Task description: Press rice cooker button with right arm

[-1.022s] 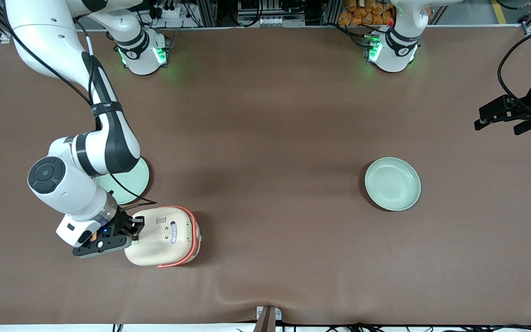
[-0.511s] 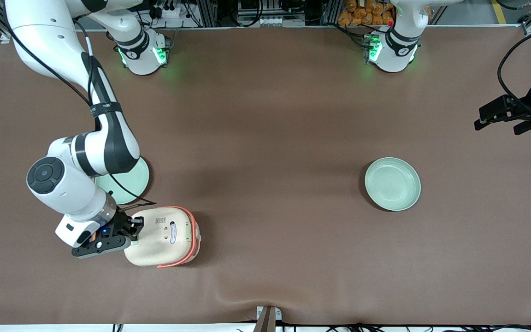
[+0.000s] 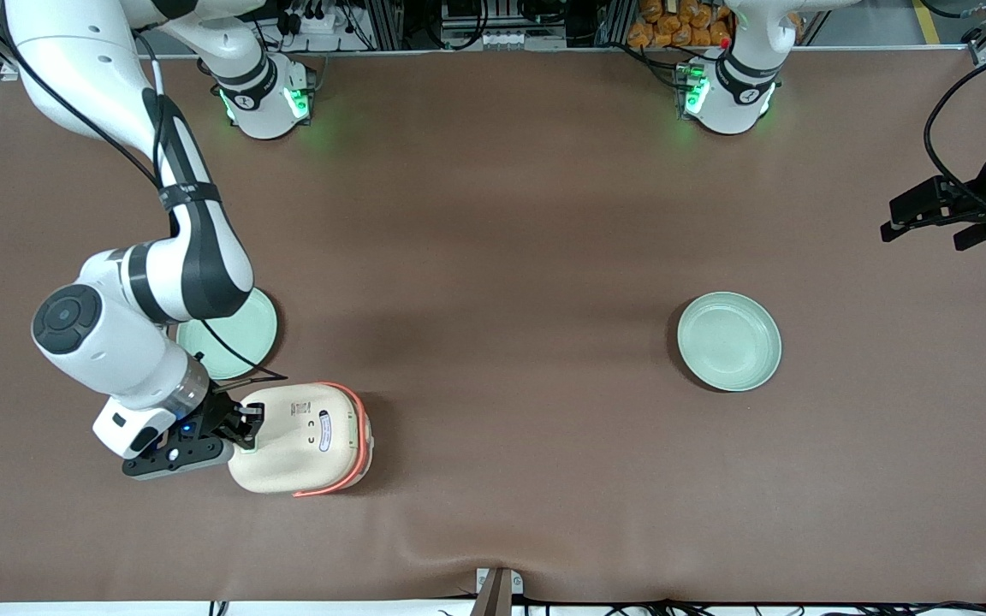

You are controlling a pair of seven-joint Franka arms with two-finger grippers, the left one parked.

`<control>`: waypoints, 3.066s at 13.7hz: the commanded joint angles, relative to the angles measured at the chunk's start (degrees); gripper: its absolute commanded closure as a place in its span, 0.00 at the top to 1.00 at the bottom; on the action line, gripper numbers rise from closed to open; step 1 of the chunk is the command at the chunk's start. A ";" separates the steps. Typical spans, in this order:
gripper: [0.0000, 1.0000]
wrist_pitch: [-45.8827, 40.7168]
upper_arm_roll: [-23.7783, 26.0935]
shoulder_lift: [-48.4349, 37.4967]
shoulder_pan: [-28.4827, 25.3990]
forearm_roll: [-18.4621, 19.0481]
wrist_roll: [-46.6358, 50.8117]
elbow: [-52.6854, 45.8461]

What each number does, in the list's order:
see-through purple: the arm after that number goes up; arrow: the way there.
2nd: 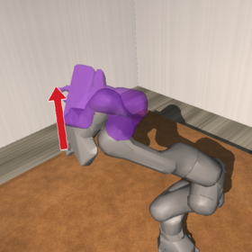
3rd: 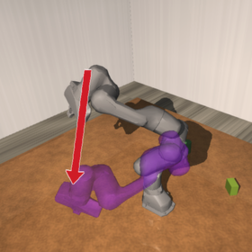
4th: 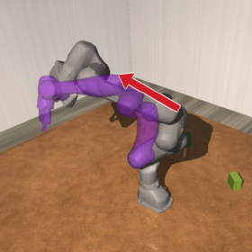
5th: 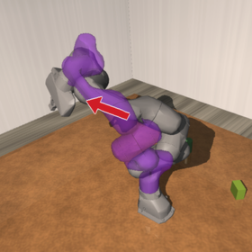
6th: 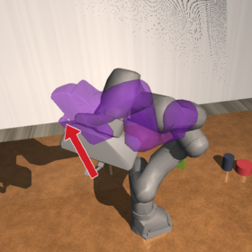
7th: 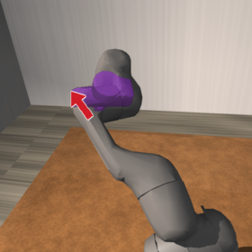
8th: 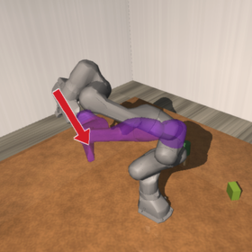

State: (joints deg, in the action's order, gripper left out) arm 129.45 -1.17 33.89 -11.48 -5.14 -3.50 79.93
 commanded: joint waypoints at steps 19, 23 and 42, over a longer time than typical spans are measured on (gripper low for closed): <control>1.00 -25.53 1.08 -17.97 1.11 -0.31 -0.01 -0.74; 1.00 -36.43 4.50 -23.60 6.98 -0.74 -0.01 -0.48; 1.00 -52.98 0.64 -30.29 13.50 3.91 2.08 0.93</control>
State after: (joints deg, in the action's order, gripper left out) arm 77.35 -0.43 5.17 1.73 -2.10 -3.10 79.26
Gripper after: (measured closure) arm 0.000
